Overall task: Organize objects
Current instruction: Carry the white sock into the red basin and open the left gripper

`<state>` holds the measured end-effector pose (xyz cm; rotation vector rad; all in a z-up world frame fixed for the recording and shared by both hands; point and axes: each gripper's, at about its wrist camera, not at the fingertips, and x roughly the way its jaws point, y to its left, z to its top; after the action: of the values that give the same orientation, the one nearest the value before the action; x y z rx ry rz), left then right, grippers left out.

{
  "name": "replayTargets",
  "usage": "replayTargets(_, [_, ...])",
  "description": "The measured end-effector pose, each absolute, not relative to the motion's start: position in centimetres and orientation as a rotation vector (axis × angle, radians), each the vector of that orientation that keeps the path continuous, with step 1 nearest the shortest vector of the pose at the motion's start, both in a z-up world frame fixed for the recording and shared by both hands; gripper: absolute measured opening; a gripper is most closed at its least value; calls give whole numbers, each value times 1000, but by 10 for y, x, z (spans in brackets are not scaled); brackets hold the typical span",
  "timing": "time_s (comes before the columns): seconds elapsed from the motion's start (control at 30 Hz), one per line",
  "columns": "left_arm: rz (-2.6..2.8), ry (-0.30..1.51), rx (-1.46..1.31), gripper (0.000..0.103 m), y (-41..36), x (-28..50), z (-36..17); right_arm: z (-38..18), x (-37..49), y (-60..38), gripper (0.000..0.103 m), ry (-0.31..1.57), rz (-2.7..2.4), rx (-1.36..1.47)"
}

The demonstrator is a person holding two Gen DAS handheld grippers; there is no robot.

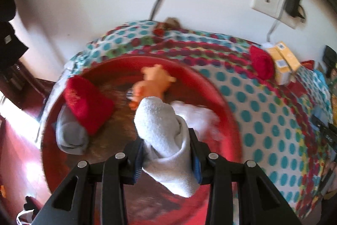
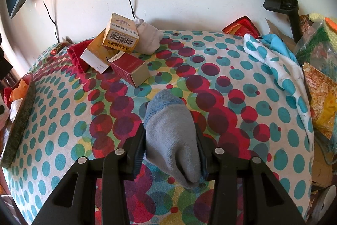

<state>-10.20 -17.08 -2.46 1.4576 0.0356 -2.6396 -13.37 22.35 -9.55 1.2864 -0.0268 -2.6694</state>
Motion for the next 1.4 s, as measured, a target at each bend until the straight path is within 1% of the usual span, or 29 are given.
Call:
replayTargets(0.33, [-2530, 56, 1440, 38, -237, -132, -27, -95, -135, 221, 41, -2, -2677, 1293])
replayTargets(0.47, [-2510, 49, 1452, 39, -257, -154, -26, -96, -135, 219, 42, 21, -2683, 1297])
replayTargets(0.6, [-2494, -14, 1466, 40, -263, -172, -31, -95, -135, 218, 42, 29, -2685, 1299])
replayTargets(0.87, [-2503, -28, 1486, 40, -269, -191, -45, -96, -136, 217, 43, 42, -2688, 1301])
replayTargets(0.97, [-2492, -22, 1484, 44, -270, -193, -47, -97, -137, 217, 45, 54, -2689, 1304])
replayTargets(1.07, [-2471, -46, 1460, 51, -269, -189, -46, -97, -137, 213, 47, 93, -2693, 1311])
replayTargets(1.1, [-2465, -68, 1455, 55, -267, -188, -46, -97, -137, 211, 47, 106, -2694, 1313])
replayTargets(1.27, [-2479, -173, 1428, 56, -256, -174, -40, -97, -137, 211, 47, 110, -2696, 1314])
replayTargets(1.4, [-2498, -108, 1422, 56, -259, -159, -32, -97, -137, 211, 47, 112, -2696, 1314])
